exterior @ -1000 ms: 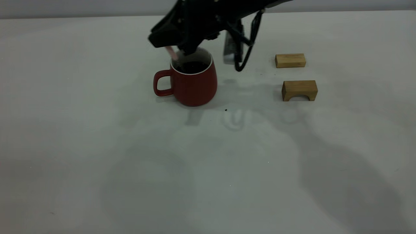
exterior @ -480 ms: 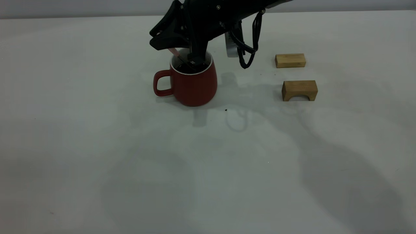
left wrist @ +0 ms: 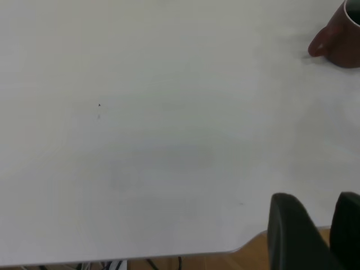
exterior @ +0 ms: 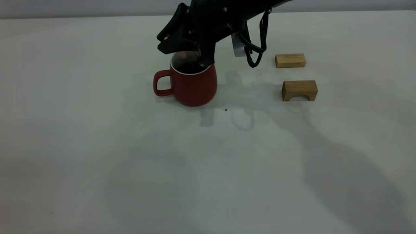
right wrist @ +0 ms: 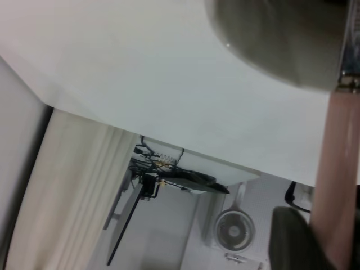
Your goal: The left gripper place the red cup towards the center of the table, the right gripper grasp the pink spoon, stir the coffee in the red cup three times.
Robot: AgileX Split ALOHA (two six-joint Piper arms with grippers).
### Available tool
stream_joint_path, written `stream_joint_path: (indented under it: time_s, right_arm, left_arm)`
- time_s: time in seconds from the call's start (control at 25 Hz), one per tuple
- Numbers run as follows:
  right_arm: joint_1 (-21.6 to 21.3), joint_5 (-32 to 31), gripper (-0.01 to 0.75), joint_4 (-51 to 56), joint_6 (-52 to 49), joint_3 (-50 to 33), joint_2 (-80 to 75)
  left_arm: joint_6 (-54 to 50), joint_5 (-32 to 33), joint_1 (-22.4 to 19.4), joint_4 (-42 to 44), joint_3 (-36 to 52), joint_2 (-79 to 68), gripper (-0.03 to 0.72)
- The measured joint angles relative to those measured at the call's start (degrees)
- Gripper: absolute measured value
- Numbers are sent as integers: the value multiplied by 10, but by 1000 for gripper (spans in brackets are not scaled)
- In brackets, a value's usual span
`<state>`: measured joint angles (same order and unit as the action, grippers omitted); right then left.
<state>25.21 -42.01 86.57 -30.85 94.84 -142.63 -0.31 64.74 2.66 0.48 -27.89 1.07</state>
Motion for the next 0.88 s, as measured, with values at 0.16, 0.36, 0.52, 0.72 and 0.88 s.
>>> stream_joint_path:
  time_s: [0.16,0.36,0.52,0.72,0.88]
  right_arm:
    - [0,-8,419,-38,0,0,0]
    - [-1,-7,560,-156,0,0,40]
    - [-1,-11,575,-321,0,0,132]
    - [-3,-63,576,-517,1,0,253]
    - [-9,-135,576,-610,43,0,343]
  left_arm:
    - [0,0,0,0,0,0,244]
    - [0,0,0,0,0,0,244]
    - [0,0,0,0,0,0,244]
    - [3,0,0,0,0,0,244]
    - [3,1,0,0,0,0,244]
